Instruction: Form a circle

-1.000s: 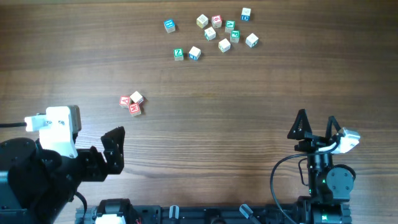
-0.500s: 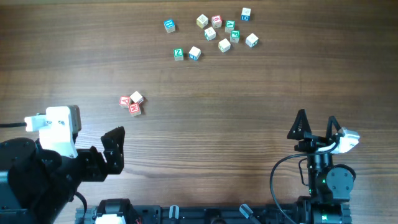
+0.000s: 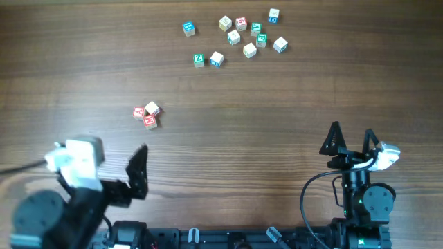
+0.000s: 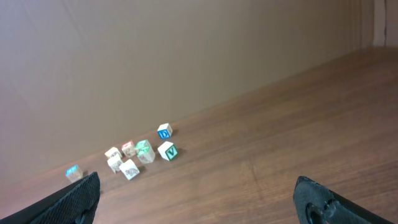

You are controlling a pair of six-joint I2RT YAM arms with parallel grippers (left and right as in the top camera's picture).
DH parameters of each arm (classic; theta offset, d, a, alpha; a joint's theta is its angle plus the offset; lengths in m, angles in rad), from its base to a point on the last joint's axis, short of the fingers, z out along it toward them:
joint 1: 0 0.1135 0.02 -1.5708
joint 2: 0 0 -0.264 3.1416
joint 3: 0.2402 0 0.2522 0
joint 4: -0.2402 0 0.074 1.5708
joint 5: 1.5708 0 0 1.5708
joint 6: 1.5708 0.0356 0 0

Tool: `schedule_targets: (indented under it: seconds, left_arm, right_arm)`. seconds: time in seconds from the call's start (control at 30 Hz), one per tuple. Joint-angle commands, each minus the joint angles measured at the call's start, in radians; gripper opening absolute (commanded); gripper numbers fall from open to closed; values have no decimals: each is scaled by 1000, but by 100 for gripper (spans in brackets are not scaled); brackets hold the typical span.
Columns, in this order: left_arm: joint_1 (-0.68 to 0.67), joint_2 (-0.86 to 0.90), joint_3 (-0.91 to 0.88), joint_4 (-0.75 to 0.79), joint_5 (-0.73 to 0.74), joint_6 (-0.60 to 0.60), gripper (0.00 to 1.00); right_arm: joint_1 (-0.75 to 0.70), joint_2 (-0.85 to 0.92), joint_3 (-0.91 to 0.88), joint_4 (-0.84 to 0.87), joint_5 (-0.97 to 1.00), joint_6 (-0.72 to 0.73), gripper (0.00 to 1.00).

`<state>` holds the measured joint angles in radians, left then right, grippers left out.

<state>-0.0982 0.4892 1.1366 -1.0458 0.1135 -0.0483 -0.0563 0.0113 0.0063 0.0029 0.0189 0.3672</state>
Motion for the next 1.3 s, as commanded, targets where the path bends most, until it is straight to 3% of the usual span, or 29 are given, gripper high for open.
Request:
schedule_targets:
  seconds: [0.0, 0.13, 0.33, 0.43, 0.67, 0.83, 1.27]
  left_arm:
    - [-5, -269, -349, 267, 89, 72, 100]
    - [-1, -481, -676, 609, 140, 176, 100]
    - [-12, -483, -1002, 901, 100, 176, 100]
    - [-12, -486, -1083, 974, 79, 176, 100]
    - [-11, -486, -1131, 978, -4, 175, 100]
    - [-11, -486, -1131, 976, -1, 92, 100]
    - [-11, -486, -1131, 979, 0, 93, 100]
  right_arm:
    - [-7, -8, -1, 3, -18, -17, 100]
    - [-7, -8, -1, 3, -18, -16, 100]
    - [-7, -8, -1, 3, -18, -17, 100]
    - [-7, -8, -1, 3, -18, -16, 100]
    - [-7, -8, -1, 3, -18, -16, 100]
    - [-7, -8, -1, 3, -18, -16, 100]
    - [-7, -8, -1, 3, -18, -16, 100]
